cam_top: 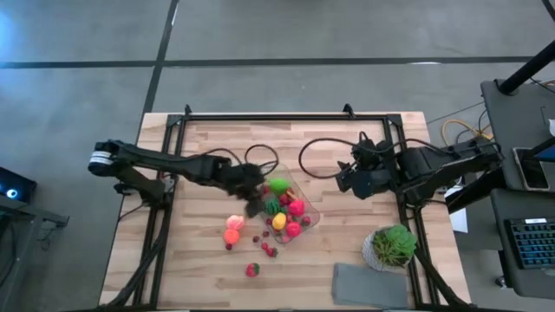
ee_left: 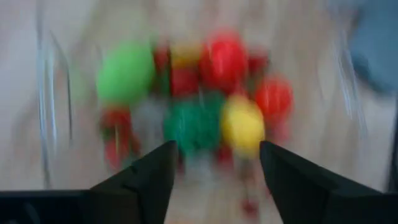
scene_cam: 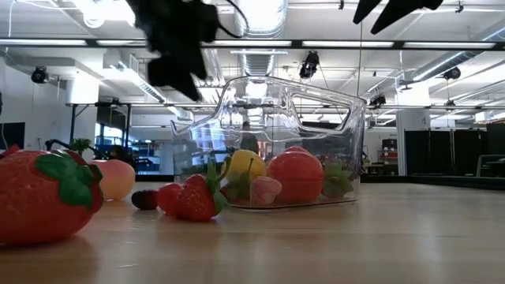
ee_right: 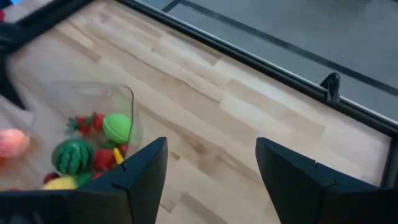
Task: Pick and placing Produce into tupperware
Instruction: Put the orange pumpkin into the transparent bin, then put the red cherry into the transparent bin
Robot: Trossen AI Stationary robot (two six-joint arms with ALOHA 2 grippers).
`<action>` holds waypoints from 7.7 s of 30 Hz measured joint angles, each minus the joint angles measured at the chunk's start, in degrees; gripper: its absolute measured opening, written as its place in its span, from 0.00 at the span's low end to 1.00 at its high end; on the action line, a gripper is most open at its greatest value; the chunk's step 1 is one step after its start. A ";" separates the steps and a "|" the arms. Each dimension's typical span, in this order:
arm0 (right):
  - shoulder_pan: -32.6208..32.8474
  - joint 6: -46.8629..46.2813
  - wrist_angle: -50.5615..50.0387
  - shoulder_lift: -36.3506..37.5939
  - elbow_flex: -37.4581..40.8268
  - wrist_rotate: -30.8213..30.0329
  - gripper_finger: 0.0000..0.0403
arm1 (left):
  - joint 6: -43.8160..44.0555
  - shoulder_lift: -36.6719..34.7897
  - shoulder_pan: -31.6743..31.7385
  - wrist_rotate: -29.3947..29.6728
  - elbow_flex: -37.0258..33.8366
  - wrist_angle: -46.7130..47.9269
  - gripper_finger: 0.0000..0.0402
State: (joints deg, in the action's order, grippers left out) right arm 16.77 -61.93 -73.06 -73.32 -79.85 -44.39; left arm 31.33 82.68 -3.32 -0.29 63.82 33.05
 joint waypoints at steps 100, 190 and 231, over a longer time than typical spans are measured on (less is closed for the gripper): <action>2.82 16.13 18.06 -10.34 9.05 18.85 0.59 | 18.46 -10.51 -24.18 23.74 -7.01 7.17 0.58; 2.34 9.72 16.40 -0.37 12.30 6.92 0.59 | 4.63 11.82 -33.81 8.32 -10.38 3.39 0.48; 2.34 9.31 18.52 -0.39 14.36 10.51 0.59 | 3.90 -7.08 -31.34 22.04 -5.76 10.50 0.13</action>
State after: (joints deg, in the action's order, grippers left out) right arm 19.11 -52.62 -54.54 -73.71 -65.49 -33.89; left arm 35.24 75.60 -34.67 21.76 58.06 43.55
